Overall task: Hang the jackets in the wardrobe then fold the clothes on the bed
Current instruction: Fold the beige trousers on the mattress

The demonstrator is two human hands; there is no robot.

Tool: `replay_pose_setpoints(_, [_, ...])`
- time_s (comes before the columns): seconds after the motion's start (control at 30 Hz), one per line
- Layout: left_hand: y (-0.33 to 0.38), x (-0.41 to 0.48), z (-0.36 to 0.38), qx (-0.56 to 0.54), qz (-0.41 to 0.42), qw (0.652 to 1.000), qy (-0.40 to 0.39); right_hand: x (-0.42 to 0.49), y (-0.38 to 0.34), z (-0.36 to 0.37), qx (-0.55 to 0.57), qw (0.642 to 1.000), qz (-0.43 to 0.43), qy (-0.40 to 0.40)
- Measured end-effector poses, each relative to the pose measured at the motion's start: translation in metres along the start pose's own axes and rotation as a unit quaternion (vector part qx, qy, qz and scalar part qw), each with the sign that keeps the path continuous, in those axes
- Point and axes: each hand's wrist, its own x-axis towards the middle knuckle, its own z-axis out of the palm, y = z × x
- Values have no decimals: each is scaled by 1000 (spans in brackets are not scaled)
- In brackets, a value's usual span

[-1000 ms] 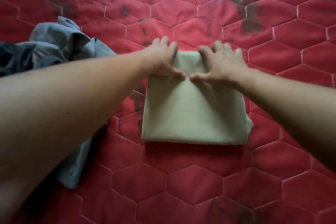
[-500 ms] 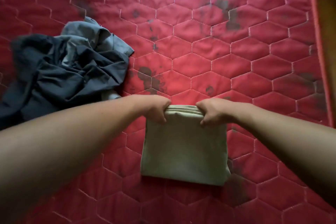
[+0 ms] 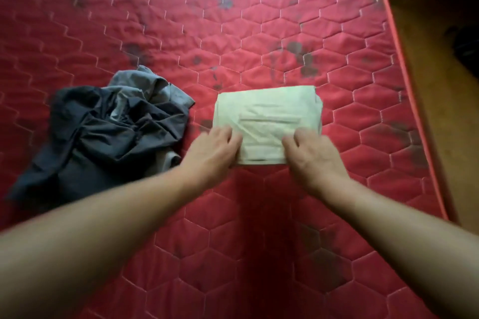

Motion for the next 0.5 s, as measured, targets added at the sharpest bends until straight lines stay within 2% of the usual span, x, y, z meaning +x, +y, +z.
replay_pose_setpoints(0.1, [22,-50,70,-14,-3,990,-138,-63,-34,51,14,971,22,-238])
replay_pose_setpoints(0.13, [24,-61,89,-21,-15,989,-148,-76,-39,65,20,964,30,-264])
replay_pose_setpoints(0.2, [20,-63,111,-46,-48,994,-91,-82,-42,82,43,971,40,-230])
replay_pose_setpoints(0.33, [18,-25,135,-119,-80,987,74,-54,-31,114,78,992,50,-81])
replay_pose_setpoints(0.4, [24,1,151,-125,-85,984,98,-34,-32,137,72,993,63,-74])
replay_pose_setpoints(0.5, [27,28,183,-101,-81,989,72,-7,-33,176,62,989,93,-94])
